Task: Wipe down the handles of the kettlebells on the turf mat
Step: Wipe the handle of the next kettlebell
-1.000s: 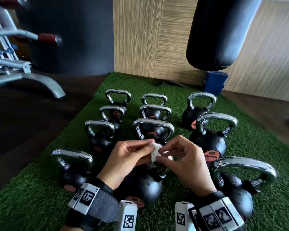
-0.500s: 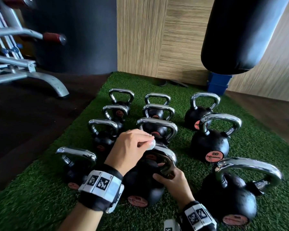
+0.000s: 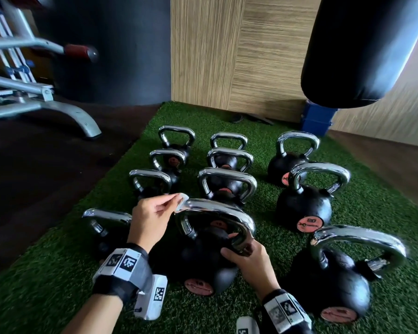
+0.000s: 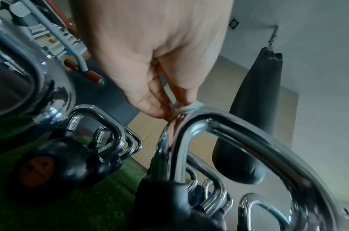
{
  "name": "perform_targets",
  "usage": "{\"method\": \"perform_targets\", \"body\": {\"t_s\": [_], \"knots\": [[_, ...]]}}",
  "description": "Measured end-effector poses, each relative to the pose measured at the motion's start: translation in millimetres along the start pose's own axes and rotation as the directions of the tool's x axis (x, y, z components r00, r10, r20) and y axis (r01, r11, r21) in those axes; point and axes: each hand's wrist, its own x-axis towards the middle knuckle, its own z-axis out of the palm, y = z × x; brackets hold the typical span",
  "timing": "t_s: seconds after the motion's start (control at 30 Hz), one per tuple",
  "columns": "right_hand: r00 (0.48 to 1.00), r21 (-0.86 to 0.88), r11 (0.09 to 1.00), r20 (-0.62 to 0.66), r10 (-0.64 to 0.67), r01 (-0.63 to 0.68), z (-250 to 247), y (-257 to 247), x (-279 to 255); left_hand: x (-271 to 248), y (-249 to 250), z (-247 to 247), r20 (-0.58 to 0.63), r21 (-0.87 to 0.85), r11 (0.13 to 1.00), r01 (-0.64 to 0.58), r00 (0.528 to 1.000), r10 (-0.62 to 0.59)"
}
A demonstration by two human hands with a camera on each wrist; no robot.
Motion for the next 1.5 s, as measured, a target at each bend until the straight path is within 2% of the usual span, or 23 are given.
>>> {"method": "perform_targets", "body": {"t_s": [0.13,0.2,0.3,0.37,0.43,0.67,0.77,0.83,0.93,1.1,1.23,1.33,1.4,1.47,1.5], "knots": [[1.0,0.018,1.0,0.006,0.012,-0.012,-1,-1,-1,-12,-11,5,-0.059,-0.139,0.99,0.029,0.998,-0.037],[1.0,0.016,1.0,0.008,0.018,-0.018,-2,0,0,-16,-19,10,-0.091,-0.297,0.948,0.111,0.985,-0.144],[1.0,0.021,0.999,0.005,0.027,-0.027,-2,-2,0,-20,-34,17,-0.057,-0.523,0.812,0.259,0.94,-0.337],[0.999,0.022,0.999,0.01,0.031,-0.031,-2,-3,1,-30,-48,20,-0.044,-0.544,0.771,0.33,0.907,-0.419],[0.999,0.032,0.999,0.019,0.039,-0.039,-2,-4,1,-44,-62,22,-0.052,-0.497,0.786,0.367,0.892,-0.45],[0.999,-0.029,0.999,0.037,0.025,-0.024,-9,-7,5,-58,-77,24,-0.069,-0.451,0.829,0.33,0.913,-0.402],[1.0,-0.168,0.986,0.018,0.008,-0.005,-16,-8,3,-55,-78,23,-0.072,-0.45,0.836,0.314,0.92,-0.385],[0.999,-0.264,0.964,0.046,-0.016,0.027,-23,-7,-3,-49,-78,26,-0.06,-0.46,0.835,0.303,0.927,-0.369],[0.988,-0.287,0.95,0.12,-0.094,0.125,-34,-4,-16,-34,-75,42,-0.033,-0.469,0.824,0.317,0.927,-0.375],[0.937,-0.337,0.88,0.216,-0.276,0.336,-35,-10,-32,-1,-71,81,0.128,-0.485,0.788,0.38,0.922,-0.366],[0.914,-0.429,0.818,0.301,-0.272,0.384,-24,-21,-39,18,-63,106,0.299,-0.376,0.817,0.438,0.892,-0.34],[0.899,-0.407,0.831,0.375,-0.227,0.38,-30,-31,-20,32,-56,110,0.412,-0.278,0.854,0.441,0.857,-0.308],[0.93,-0.375,0.876,0.315,-0.188,0.304,-36,-38,0,40,-54,107,0.468,-0.232,0.854,0.465,0.823,-0.321],[0.969,-0.376,0.898,0.174,-0.173,0.228,-35,-39,19,43,-54,104,0.474,-0.206,0.871,0.446,0.824,-0.31],[0.977,-0.39,0.899,0.15,-0.152,0.199,-31,-38,28,42,-53,102,0.468,-0.193,0.892,0.408,0.837,-0.282]]}}
